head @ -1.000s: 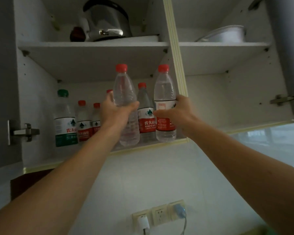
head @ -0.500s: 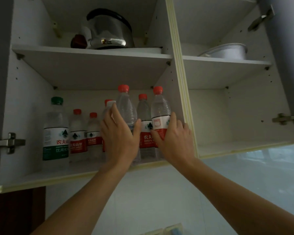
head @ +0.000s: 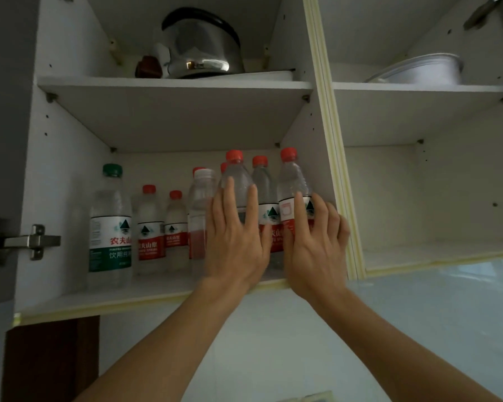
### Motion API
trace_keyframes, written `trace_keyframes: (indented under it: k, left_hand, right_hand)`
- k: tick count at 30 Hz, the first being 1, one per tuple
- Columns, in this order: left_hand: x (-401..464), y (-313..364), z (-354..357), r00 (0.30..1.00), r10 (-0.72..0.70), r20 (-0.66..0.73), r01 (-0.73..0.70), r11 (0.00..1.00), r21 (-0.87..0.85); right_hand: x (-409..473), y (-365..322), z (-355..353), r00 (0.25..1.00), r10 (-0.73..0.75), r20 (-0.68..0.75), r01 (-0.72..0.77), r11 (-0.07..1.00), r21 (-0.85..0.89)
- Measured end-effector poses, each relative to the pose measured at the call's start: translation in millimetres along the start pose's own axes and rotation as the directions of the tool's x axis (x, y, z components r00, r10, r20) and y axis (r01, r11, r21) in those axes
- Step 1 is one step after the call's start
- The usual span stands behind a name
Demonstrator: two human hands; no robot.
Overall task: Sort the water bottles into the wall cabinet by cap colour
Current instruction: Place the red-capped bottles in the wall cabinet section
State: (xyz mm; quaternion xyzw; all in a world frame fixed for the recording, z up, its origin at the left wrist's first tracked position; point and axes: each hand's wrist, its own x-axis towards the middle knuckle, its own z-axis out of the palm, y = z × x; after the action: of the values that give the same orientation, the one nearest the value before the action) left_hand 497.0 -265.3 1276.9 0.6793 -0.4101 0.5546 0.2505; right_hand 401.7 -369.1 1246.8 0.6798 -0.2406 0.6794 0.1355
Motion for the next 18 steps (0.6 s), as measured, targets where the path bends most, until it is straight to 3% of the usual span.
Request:
trace_keyframes:
  k: [9, 18]
  left_hand:
    - [-3.4, -4.9, -1.5, 0.996, 0.023, 0.091, -0.029, 0.997, 0.066]
    - [-19.1, -52.8, -31.7, 0.974, 0.16, 0.163, -0.151, 0.986, -0.065]
  right_hand:
    - [-1.6, -3.2, -6.4, 1.0, 0.003, -0.018, -0.003, 1.0, -0.018]
    - [5.7, -8.1, -19.6, 0.991, 0.039, 0.131, -0.026, 0.995, -0.097]
